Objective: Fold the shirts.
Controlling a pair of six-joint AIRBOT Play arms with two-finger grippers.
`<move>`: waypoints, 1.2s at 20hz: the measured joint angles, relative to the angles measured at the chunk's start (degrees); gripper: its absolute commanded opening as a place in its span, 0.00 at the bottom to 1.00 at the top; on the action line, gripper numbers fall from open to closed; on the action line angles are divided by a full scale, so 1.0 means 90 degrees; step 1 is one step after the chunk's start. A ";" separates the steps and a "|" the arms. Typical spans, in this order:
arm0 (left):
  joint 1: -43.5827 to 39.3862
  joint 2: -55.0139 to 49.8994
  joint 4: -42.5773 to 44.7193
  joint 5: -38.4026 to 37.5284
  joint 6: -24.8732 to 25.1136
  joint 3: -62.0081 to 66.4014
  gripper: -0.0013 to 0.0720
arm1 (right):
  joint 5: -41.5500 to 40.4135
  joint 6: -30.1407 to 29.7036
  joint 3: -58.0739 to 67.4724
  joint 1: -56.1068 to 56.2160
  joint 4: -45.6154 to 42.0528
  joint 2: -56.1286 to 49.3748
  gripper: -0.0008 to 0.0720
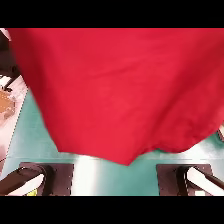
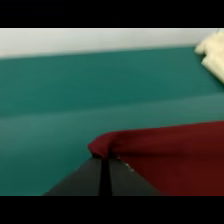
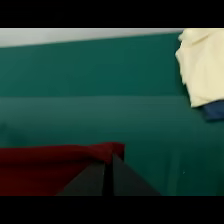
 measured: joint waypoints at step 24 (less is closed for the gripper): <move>0.0015 -0.3725 0.1071 0.1688 0.0379 -0.1445 0.05 | 0.1433 0.0121 0.0272 0.1396 -0.1030 -0.4469 0.03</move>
